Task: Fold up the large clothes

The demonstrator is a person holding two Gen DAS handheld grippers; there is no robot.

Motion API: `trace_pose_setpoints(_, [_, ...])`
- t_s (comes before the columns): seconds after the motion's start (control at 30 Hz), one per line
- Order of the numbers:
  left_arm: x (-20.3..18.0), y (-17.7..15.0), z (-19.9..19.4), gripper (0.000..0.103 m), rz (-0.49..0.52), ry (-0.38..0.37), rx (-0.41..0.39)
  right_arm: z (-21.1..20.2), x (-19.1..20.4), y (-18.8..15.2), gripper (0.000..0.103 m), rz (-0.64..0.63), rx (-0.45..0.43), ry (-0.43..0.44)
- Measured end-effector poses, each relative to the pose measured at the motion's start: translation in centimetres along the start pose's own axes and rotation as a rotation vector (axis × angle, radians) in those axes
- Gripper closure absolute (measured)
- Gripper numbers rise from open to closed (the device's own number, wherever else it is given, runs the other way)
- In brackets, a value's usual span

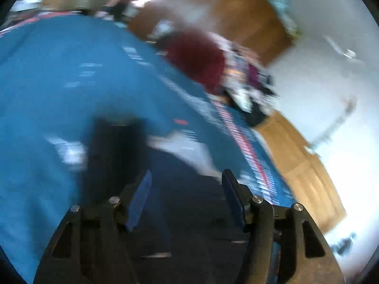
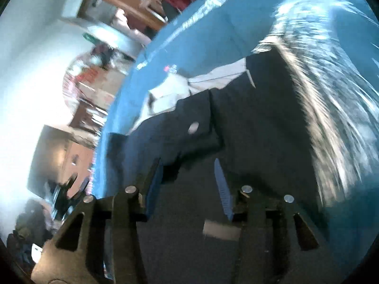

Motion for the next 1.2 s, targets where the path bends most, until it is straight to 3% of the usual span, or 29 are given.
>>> trace_pose_setpoints(0.13, [3.8,-1.9,0.1,0.041,-0.028,0.1,0.028,6.2,1.3,1.4,0.058,-0.041,0.117,-0.09])
trace_pose_setpoints(0.23, [5.7,-3.3,0.7,0.041,-0.054,0.15,0.039,7.6,1.8,1.4,0.061,-0.046,0.13,-0.101])
trace_pose_setpoints(0.27, [6.5,-3.6,0.8,0.041,-0.062,0.171,0.044,7.6,1.8,1.4,0.069,-0.036,0.127,-0.093])
trace_pose_setpoints(0.33, [7.1,-4.7,1.4,0.041,-0.062,0.211,0.058,6.3,1.6,1.8,0.1,-0.008,0.093,-0.052])
trace_pose_setpoints(0.43, [7.3,-5.2,2.4,0.041,-0.018,0.249,0.091,1.8,1.3,3.0,0.101,-0.001,-0.005,-0.006])
trace_pose_setpoints(0.5, [6.8,-5.3,1.8,0.041,0.013,0.263,0.097,-0.8,0.0,3.1,0.101,0.001,-0.045,-0.019])
trace_pose_setpoints(0.67, [2.2,-3.9,0.8,0.041,0.188,0.262,0.098,-2.1,-4.6,1.5,0.101,0.042,-0.034,-0.098])
trace_pose_setpoints(0.8, [0.6,-5.3,3.1,0.041,0.265,0.266,0.211,-1.3,-4.4,1.4,0.094,-0.021,-0.033,-0.179])
trace_pose_setpoints(0.83, [1.2,-6.1,4.1,0.04,0.284,0.311,0.263,-1.6,-4.0,1.6,0.093,-0.054,-0.066,-0.18])
trace_pose_setpoints(0.9, [4.2,-7.1,5.1,0.04,0.277,0.427,0.354,-0.1,-4.7,0.8,0.089,-0.101,-0.012,-0.237])
trace_pose_setpoints(0.93, [5.0,-7.2,4.7,0.04,0.26,0.408,0.35,0.6,-5.8,-0.4,0.096,-0.104,0.062,-0.254])
trace_pose_setpoints(0.97, [5.4,-7.0,3.8,0.043,0.233,0.387,0.338,-0.4,-6.2,-0.8,0.098,-0.093,0.078,-0.239])
trace_pose_setpoints(1.07, [5.4,-6.3,-0.9,0.042,0.202,0.368,0.321,-5.7,-6.2,-1.6,0.079,-0.057,0.089,-0.157])
trace_pose_setpoints(1.1, [5.4,-6.9,-2.6,0.042,0.193,0.336,0.348,-6.8,-6.6,-2.7,0.057,-0.049,0.103,-0.119])
trace_pose_setpoints(1.13, [5.3,-7.7,-4.0,0.042,0.183,0.308,0.374,-9.3,-8.1,-3.8,0.044,-0.028,0.125,-0.117])
trace_pose_setpoints(1.2, [5.6,-10.1,-7.2,0.039,0.128,0.222,0.426,-11.9,-10.6,-6.3,0.045,0.016,0.187,-0.144])
Point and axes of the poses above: each gripper's, at about its wrist camera, not at the fingertips, and z roughly the way its jaws point, x to its left, y to its top, the point moved 6 cm from there along z, roughly the way its jaws point, and after that the axes turned 8 degrees about -y, right-handed, at the moved point
